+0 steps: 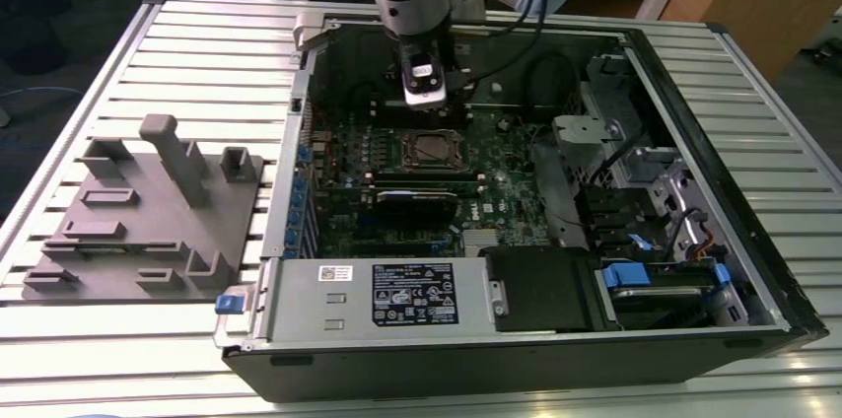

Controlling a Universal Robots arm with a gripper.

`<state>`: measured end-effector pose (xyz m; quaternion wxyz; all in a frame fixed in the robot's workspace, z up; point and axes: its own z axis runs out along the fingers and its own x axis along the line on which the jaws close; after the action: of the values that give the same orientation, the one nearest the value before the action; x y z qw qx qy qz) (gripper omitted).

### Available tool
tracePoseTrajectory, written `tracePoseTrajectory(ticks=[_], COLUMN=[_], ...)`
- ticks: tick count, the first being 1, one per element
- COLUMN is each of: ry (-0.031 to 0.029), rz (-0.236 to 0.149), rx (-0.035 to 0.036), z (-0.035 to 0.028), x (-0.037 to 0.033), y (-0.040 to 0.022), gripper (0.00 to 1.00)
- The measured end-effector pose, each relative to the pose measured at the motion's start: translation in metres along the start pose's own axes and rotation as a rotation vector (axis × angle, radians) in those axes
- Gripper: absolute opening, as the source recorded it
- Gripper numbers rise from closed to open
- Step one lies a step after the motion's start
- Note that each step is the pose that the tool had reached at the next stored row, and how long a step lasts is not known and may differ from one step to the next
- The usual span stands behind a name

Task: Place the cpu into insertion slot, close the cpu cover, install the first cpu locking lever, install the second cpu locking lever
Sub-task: 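Install the first cpu locking lever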

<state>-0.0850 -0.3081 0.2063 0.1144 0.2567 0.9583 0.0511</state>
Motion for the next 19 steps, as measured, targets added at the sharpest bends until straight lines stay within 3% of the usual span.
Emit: tracePoseTrajectory(ticks=[3, 4, 5, 11, 14, 19], ry=[0.0075, 0.0125, 0.0181, 0.0376, 0.0508, 0.0562], rz=[-0.012, -0.013, -0.014, -0.017, -0.019, -0.022], rx=[0.0626, 0.0751, 0.0830, 0.0942, 0.1030, 0.1216], z=[0.0005, 0.0007, 0.0009, 0.0036, 0.0040, 0.0038], x=[-0.0016, -0.0023, -0.0031, -0.0108, -0.0127, -0.0150], y=[0.0009, 0.0013, 0.0017, 0.0060, 0.0063, 0.0024], gripper=[0.11, 0.11, 0.11, 0.11, 0.11, 0.11])
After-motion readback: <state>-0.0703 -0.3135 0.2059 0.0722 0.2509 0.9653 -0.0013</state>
